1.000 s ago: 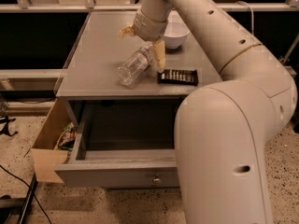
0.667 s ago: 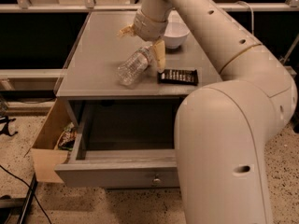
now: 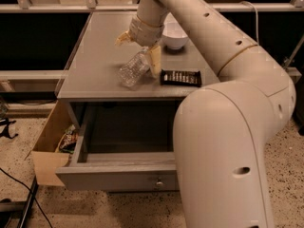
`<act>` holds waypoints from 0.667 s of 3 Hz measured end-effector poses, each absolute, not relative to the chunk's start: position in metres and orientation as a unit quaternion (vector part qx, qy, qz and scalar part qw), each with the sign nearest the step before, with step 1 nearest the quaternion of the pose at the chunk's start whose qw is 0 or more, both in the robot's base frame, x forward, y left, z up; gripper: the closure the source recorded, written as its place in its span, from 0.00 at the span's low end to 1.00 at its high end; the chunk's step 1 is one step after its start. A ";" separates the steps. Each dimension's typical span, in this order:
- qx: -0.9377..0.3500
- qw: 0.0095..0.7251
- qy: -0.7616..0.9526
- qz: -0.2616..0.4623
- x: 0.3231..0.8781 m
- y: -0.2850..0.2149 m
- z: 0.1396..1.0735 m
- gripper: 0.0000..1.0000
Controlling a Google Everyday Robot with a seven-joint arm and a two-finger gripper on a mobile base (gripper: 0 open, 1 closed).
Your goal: Place water bottle into top drawer
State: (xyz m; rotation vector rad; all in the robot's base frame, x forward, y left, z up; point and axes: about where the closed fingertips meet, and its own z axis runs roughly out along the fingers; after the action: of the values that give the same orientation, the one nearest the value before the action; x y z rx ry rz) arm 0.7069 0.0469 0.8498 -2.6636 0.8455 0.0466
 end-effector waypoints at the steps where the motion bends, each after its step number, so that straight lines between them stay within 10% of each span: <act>1: -0.940 0.171 0.296 0.018 0.706 0.051 0.847 0.28; 2: -0.940 0.166 0.297 0.017 0.705 0.051 0.845 0.35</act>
Offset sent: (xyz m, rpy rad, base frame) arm -0.0112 -0.0050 -0.0029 -0.0470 0.0267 0.0060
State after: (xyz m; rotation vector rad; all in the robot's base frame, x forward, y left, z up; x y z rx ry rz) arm 0.7053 0.0506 0.8448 -2.6783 0.8454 0.0493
